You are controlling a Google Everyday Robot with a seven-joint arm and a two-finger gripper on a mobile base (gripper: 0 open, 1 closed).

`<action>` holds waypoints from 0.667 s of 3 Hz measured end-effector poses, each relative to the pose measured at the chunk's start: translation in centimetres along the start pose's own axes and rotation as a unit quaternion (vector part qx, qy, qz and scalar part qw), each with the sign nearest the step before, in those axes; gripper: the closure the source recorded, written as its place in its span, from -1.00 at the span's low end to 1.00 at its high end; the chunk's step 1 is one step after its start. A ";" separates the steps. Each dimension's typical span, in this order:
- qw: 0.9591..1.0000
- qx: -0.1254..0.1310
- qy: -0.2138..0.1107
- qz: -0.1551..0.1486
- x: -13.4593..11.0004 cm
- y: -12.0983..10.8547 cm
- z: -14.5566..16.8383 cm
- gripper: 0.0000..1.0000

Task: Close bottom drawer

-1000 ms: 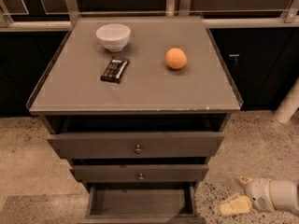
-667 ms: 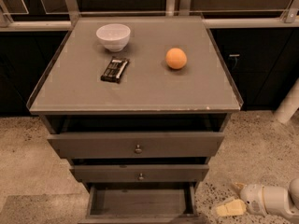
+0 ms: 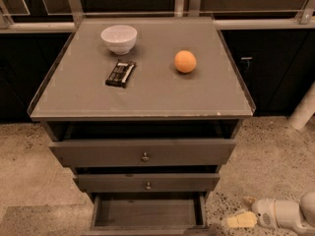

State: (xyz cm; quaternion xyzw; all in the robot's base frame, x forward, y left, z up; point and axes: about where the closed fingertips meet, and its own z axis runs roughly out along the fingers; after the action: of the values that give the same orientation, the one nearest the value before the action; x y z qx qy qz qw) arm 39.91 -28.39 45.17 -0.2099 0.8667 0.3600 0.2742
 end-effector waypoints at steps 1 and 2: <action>1.000 -0.008 -0.001 0.008 0.9 -0.3 1.0 -0.64; 1.000 -0.007 -0.001 0.008 0.9 -0.3 1.0 -0.17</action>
Offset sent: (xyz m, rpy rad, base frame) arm -0.0023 0.0039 -0.0145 0.0194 0.0160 -0.0024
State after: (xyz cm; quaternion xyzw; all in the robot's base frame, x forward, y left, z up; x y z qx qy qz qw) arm 39.72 -27.99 43.93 -0.2048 0.8655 0.3687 0.2702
